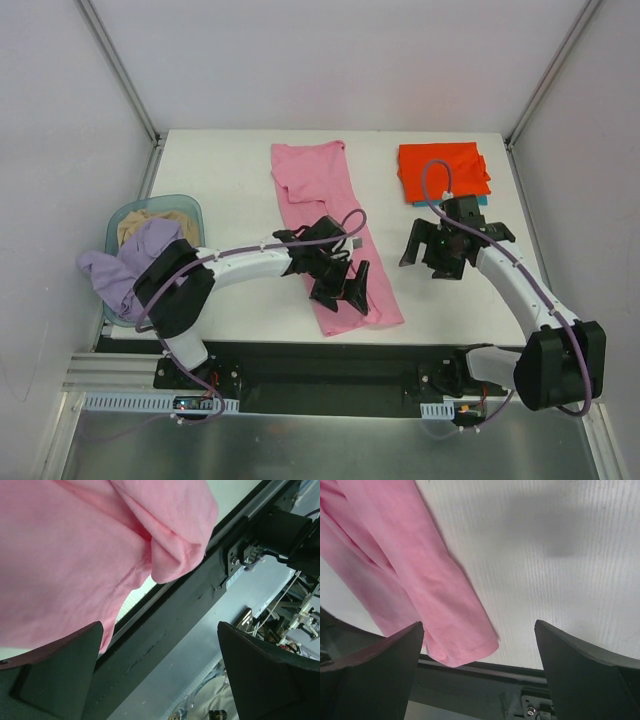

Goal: Fold and stack the t-shirts
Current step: Fold the tshirt

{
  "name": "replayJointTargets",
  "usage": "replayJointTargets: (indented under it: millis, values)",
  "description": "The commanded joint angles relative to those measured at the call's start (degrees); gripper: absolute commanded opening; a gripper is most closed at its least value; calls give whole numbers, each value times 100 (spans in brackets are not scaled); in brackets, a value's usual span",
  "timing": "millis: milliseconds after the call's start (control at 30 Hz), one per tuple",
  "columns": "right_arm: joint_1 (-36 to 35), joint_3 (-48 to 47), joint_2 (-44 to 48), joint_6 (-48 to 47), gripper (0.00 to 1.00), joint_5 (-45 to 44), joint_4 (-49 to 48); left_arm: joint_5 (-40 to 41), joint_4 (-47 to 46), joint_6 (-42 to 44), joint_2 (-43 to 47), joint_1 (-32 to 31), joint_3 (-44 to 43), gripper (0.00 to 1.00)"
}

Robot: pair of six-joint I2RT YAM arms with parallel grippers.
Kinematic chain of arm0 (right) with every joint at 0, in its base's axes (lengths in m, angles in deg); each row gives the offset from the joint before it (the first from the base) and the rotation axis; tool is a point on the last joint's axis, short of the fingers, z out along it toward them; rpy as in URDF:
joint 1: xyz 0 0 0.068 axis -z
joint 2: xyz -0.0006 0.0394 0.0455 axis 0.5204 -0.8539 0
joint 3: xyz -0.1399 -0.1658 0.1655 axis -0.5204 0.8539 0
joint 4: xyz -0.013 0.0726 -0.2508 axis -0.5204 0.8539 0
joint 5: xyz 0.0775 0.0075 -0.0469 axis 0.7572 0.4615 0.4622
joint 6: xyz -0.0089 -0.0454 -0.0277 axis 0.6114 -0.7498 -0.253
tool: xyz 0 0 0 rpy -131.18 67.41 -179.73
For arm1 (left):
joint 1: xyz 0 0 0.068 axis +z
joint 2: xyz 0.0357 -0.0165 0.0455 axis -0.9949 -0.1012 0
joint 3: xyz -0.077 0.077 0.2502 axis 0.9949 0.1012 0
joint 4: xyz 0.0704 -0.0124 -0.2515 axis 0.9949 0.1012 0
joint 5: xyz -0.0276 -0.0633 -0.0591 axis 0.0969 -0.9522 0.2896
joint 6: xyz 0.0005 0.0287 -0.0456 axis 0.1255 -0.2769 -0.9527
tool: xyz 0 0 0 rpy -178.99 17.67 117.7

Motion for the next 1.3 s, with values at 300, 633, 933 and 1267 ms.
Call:
replayJointTargets:
  millis: [300,633,933,1267]
  values:
    - [-610,771,359,-373,97,964,-518,557,-283,-730,382,225,1980,99]
    - [-1965,920,298,-189,97,543,-167,1497,825,-581,1998,832,2221,99]
    - [-2264,1421,359,285,91,982,-209,1752,1616,-1108,3010,832,2528,99]
    - [-2484,1404,-607,813,49,1104,-983,1893,1459,-1767,3047,648,2959,81]
